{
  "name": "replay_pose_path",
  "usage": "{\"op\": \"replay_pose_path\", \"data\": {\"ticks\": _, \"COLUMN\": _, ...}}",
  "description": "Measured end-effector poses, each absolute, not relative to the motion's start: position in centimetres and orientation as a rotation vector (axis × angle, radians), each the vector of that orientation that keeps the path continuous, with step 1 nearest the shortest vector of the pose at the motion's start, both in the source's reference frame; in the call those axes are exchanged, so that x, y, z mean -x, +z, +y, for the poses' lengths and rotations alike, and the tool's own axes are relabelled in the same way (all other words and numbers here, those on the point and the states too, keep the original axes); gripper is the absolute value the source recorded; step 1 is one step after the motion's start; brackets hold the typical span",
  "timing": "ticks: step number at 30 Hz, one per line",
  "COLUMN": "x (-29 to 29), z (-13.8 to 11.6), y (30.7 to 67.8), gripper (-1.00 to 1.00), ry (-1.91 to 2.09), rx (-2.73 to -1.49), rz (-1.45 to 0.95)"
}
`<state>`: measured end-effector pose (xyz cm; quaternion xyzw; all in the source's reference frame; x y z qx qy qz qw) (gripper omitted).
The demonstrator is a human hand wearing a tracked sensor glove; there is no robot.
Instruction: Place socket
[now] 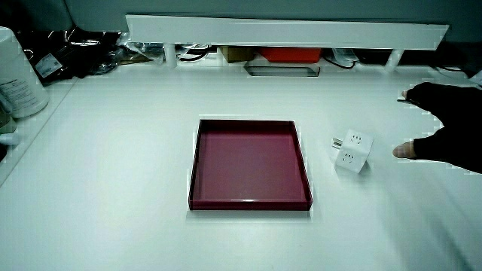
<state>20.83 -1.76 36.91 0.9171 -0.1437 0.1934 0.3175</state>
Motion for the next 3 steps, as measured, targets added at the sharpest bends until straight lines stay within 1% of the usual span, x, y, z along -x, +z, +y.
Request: {"op": "replay_pose_path", "data": {"ticks": 3, "x": -20.6, "z": -1.2, "y": 36.0, "gripper": -1.0, "ry": 0.512, "rx": -2.411, "rz": -0.38}}
